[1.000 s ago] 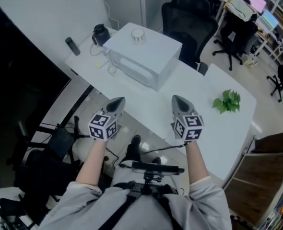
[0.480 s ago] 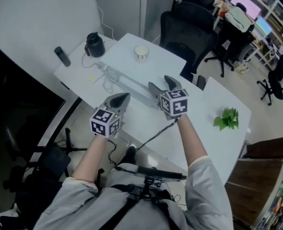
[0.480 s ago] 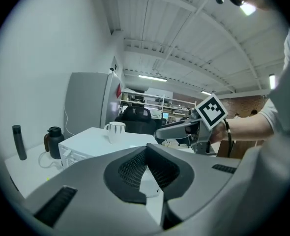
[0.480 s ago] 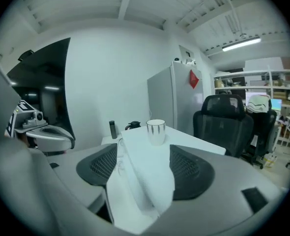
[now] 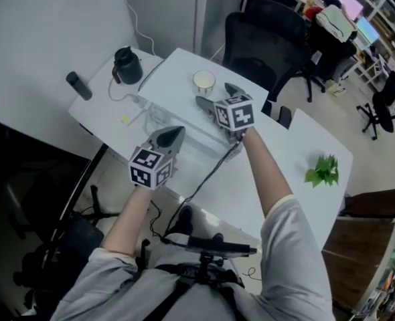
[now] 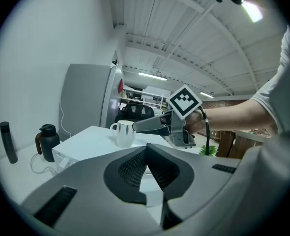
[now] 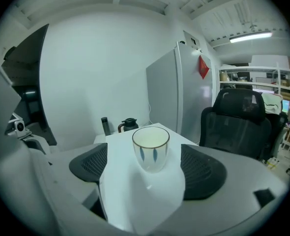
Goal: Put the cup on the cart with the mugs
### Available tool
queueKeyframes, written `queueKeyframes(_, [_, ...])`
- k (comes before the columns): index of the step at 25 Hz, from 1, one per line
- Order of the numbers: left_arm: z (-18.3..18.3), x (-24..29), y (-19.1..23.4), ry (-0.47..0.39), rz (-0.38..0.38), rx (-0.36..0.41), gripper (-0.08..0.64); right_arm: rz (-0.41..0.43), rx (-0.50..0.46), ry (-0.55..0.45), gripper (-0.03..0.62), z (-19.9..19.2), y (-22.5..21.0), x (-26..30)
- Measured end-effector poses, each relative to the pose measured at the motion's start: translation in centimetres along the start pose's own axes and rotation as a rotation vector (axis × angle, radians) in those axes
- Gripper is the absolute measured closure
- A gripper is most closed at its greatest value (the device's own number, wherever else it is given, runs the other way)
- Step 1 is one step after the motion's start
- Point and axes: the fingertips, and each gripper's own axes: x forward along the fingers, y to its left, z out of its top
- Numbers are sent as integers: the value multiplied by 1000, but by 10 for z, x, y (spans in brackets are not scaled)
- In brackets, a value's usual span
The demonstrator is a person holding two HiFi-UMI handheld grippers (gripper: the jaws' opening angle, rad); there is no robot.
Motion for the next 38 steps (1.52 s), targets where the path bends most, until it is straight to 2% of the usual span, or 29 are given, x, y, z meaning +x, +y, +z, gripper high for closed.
queueKeyframes(9, [-2, 11, 29, -9, 1, -35, 558, -19, -73, 67, 132, 20, -8, 54])
queueKeyframes(16, [-8, 2, 44, -4, 14, -50, 558, -43, -56, 84, 133, 14, -15, 74])
queueKeyframes(18, [-11, -1, 47, -1, 14, -54, 558, -45, -55, 81, 181, 14, -15, 76])
queueKeyframes(30, [-21, -5, 53, 13, 11, -60, 558, -84, -78, 89, 184, 16, -17, 75])
queueKeyframes(38, [-20, -6, 53, 11, 0, -45, 558, -92, -65, 78, 184, 26, -16, 47])
